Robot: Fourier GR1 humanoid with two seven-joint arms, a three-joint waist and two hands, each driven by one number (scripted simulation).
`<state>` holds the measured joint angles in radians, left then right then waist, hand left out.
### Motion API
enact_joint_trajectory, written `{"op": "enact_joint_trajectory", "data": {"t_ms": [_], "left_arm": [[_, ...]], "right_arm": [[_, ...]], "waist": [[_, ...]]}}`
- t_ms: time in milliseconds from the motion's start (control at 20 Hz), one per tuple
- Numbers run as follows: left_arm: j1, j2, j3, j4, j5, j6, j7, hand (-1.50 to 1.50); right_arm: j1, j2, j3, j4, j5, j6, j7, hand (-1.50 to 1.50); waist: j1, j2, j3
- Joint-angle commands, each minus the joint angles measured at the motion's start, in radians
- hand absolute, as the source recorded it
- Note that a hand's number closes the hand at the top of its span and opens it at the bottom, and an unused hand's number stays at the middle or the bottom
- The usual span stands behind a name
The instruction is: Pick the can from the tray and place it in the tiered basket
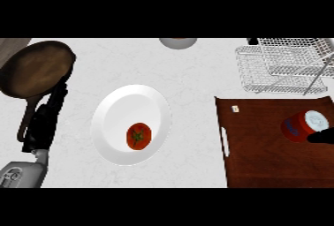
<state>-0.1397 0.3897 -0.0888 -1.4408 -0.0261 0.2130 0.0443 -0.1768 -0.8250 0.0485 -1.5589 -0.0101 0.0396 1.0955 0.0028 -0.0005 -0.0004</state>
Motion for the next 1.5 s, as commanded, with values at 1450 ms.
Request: {"op": "enact_joint_trajectory", "data": {"t_ms": [1450], "left_arm": [[-0.002,-0.081,0.107,-0.020,-0.088,-0.093,0.024,0.00]], "right_arm": [[-0.095,0.305,-0.031,0.305,0.224,0.038,-0.056,-1.50]], "waist": [[0.001,0.001,0.000]]}}
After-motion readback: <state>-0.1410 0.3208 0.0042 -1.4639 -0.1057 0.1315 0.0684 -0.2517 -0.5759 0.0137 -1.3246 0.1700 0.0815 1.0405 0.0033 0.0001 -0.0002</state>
